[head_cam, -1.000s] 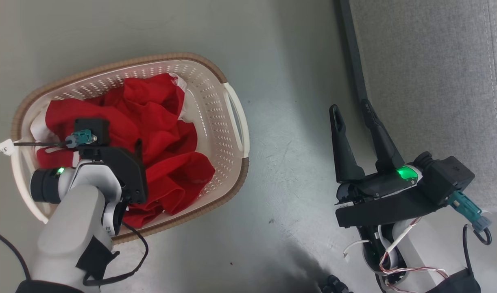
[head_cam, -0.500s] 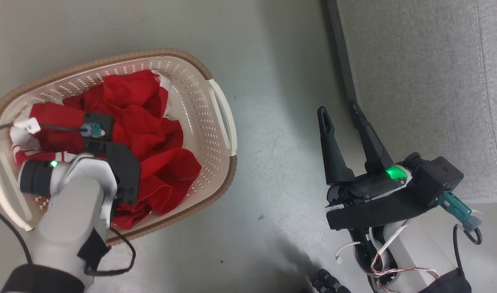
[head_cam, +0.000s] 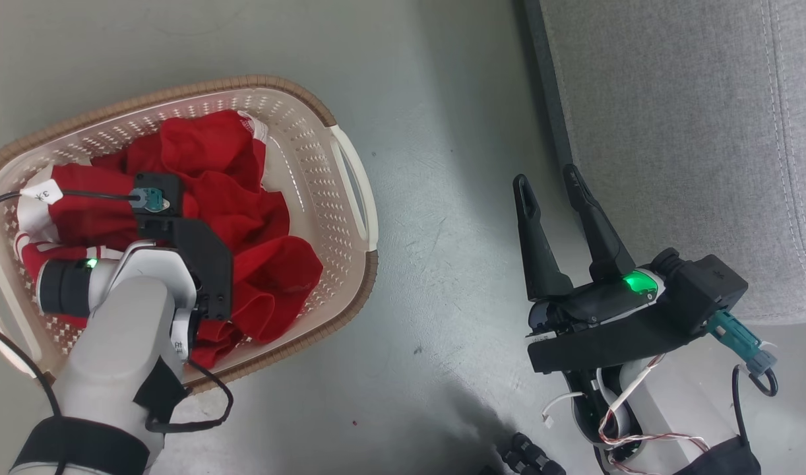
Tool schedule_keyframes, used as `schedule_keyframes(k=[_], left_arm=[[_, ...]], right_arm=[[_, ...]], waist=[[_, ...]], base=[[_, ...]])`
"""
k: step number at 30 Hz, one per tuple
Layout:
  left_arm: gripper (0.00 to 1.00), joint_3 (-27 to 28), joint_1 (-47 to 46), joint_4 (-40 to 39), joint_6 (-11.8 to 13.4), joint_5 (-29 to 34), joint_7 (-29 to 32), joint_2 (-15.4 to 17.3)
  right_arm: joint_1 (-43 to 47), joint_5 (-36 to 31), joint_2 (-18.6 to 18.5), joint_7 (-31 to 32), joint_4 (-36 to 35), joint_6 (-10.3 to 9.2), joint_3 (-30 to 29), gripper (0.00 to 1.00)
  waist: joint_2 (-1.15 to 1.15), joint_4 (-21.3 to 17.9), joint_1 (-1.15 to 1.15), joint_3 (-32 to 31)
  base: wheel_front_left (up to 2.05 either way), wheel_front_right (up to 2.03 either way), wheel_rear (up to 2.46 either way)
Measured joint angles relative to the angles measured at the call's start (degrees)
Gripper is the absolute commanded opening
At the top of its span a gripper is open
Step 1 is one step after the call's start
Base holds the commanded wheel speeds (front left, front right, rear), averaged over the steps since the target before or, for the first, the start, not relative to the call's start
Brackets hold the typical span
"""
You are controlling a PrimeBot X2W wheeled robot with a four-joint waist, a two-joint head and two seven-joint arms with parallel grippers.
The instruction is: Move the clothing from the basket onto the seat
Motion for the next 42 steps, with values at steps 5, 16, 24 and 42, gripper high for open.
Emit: schedule_keyframes(k=[5, 16, 24, 42], left_arm=[[0.00, 0.4, -0.2, 1.0, 0.0, -1.1, -0.8, -0.9], [0.00, 1.4, 0.0, 1.2, -3.5, -3.3, -4.9, -3.1], [0.00, 2.8, 2.1, 0.3, -9.0, -6.3, -10.3, -3.4], [0.00, 3.3, 10.9, -6.4, -12.7, -12.9, -22.1, -5.1]], right_arm=[[-0.1, -0.1, 0.1, 0.0, 0.7, 0.35, -0.7, 1.00], [-0.4, -0.5, 0.3, 0.0, 2.2, 1.45, -3.0, 1.00], [-1.2, -0.6, 0.1, 0.0, 4.2, 2.80, -5.2, 1.00], [0.4, -0.6, -3.0, 0.0, 10.1, 5.37, -8.5, 1.00]], waist=[[0.00, 0.2, 0.00, -0.6], [0.00, 1.5, 0.00, -3.8], [0.00, 3.0, 0.00, -8.0], [-0.01, 7.8, -0.01, -21.7]], base=[[0.00, 0.00, 0.00], [0.00, 0.00, 0.00], [0.00, 0.00, 0.00], [0.00, 0.00, 0.00]])
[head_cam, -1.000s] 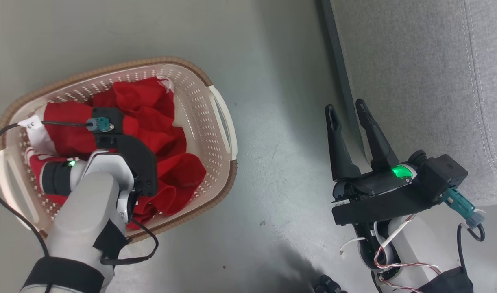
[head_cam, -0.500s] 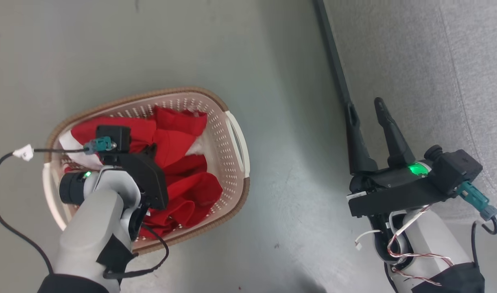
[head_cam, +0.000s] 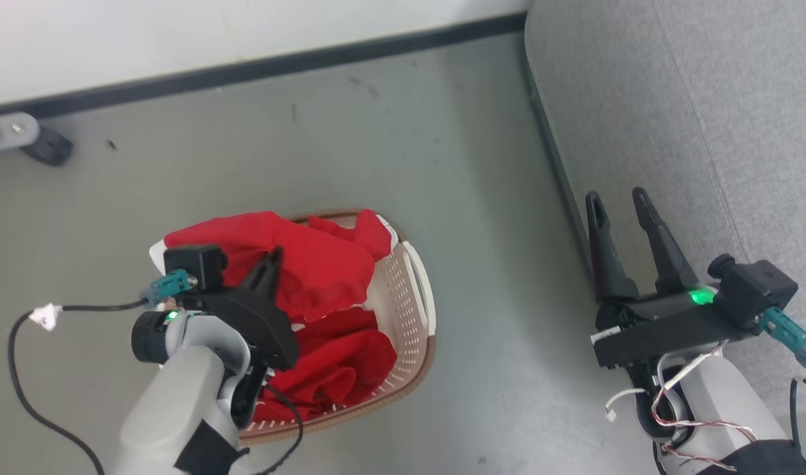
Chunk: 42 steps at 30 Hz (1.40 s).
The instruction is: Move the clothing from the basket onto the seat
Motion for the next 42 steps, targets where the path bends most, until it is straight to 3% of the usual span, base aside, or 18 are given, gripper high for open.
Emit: schedule_keyframes(k=[8, 16, 31, 42], left_arm=[[0.00, -6.4, 5.5, -12.1, 0.0, -4.5, -2.0, 0.0], [0.00, -11.9, 8.7, -23.5, 0.0, -8.4, -2.8, 2.2], [0.00, -13.3, 13.6, -33.8, 0.0, -12.8, -2.7, 5.6], [0.00, -13.6, 14.2, -38.4, 0.0, -13.4, -1.5, 6.5]], right_arm=[[2.8, 0.2, -1.8, 0.0, 2.6, 1.52, 0.6, 1.00], [6.3, 1.2, -2.6, 0.0, 4.7, 2.22, 3.3, 1.00], [12.3, 2.7, -5.3, 0.0, 2.0, 2.46, 9.3, 1.00], [11.9, 4.9, -9.7, 0.6, -3.7, 2.47, 16.5, 1.00]], waist=[[0.00, 2.8, 0.00, -7.6], [0.00, 4.8, -0.01, -14.5], [-0.01, 7.3, -0.01, -25.4], [0.00, 7.8, 0.01, -26.9]], base=[[0.00, 0.00, 0.00], [0.00, 0.00, 0.00], [0.00, 0.00, 0.00], [0.00, 0.00, 0.00]])
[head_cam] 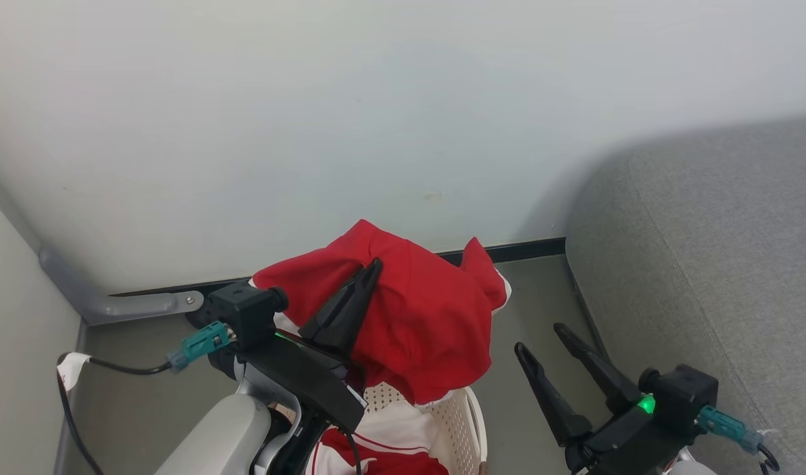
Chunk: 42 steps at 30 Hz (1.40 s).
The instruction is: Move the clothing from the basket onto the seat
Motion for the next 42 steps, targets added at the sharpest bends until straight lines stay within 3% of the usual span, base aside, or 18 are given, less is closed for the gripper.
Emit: schedule_keyframes(k=[9, 19, 28, 36, 42], left_arm=[[0.00, -1.4, 0.0, -1.6, 0.2, 0.2, 1.8, 0.4], [0.00, -3.1, -0.3, -2.6, 0.5, 0.2, 3.9, -1.1], [0.00, -4.9, -1.5, -2.6, 0.5, 0.2, 5.3, -2.6], [0.00, -6.0, -2.7, -2.4, 0.5, 0.2, 6.3, -3.4], [0.00, -6.4, -2.7, -2.4, 0.5, 0.2, 6.4, -3.4]], right_arm=[[-8.0, 0.3, -5.9, 2.6, -4.6, 0.01, 9.3, 1.00], [-15.2, 2.1, -8.7, 6.4, -1.1, 0.05, 16.3, 1.00], [-19.5, 7.6, -8.7, 9.7, 4.5, 0.05, 22.4, 1.00], [-24.5, 12.3, -5.2, 12.6, 8.0, 0.05, 31.7, 1.00], [-27.2, 14.9, -2.8, 13.1, 11.0, 0.05, 35.3, 1.00]], waist=[[0.00, 0.1, 0.00, 0.4], [0.01, 1.3, 0.00, 0.7], [0.01, 4.3, 0.00, 0.7], [0.01, 7.2, 0.00, 0.3], [0.01, 8.9, 0.00, 0.0]], base=[[0.00, 0.00, 0.00], [0.00, 0.00, 0.00], [0.00, 0.00, 0.00], [0.00, 0.00, 0.00], [0.00, 0.00, 0.00]])
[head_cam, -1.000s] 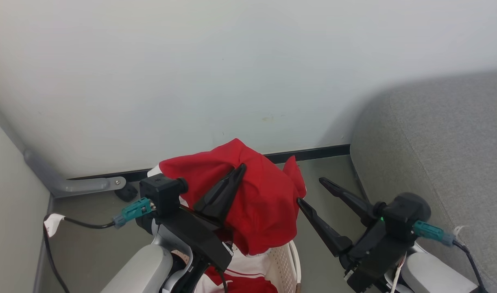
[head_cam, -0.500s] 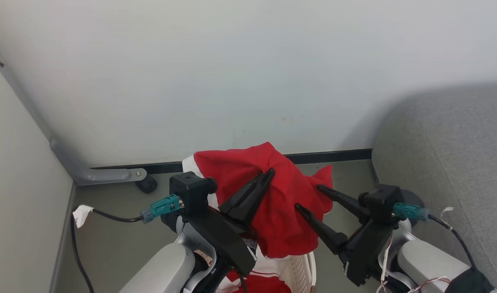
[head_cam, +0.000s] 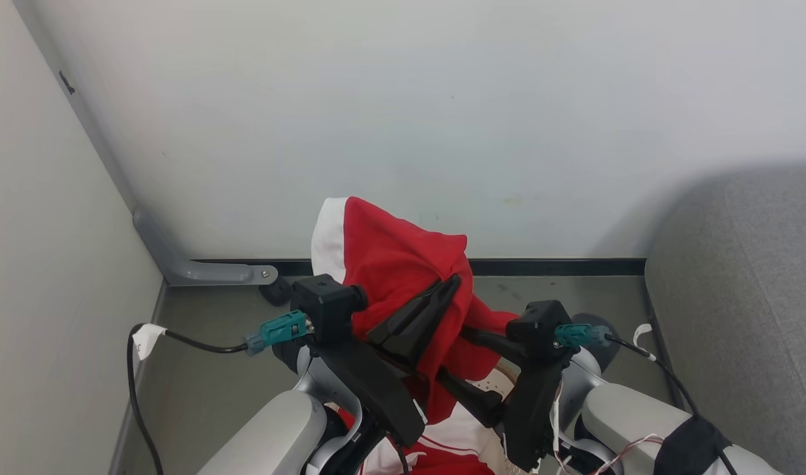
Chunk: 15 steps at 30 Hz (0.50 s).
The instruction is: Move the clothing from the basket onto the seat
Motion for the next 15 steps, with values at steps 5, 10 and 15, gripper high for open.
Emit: schedule_keyframes(k=[5, 10, 15], left_arm=[[0.00, 0.2, 0.0, 0.0, 0.0, 0.0, 0.0, 0.3], [0.00, 0.2, 0.1, -0.1, 0.0, -0.1, 0.0, 0.3], [0.00, 0.5, 0.1, -0.3, 0.0, -0.2, 0.0, 0.7]], right_arm=[[-2.2, 1.5, 2.1, -0.2, 2.5, 0.00, 2.1, 1.00], [-3.0, 3.6, 3.3, -1.2, 5.3, 0.00, 4.0, 0.00], [-3.7, 4.7, 3.6, -2.9, 6.5, 0.00, 4.4, 0.00]], waist=[[0.00, 0.7, 0.00, -0.1], [0.00, 0.8, 0.00, -0.2], [0.00, 0.5, 0.00, -0.2]], base=[[0.00, 0.00, 0.00], [0.00, 0.00, 0.00], [0.00, 0.00, 0.00]])
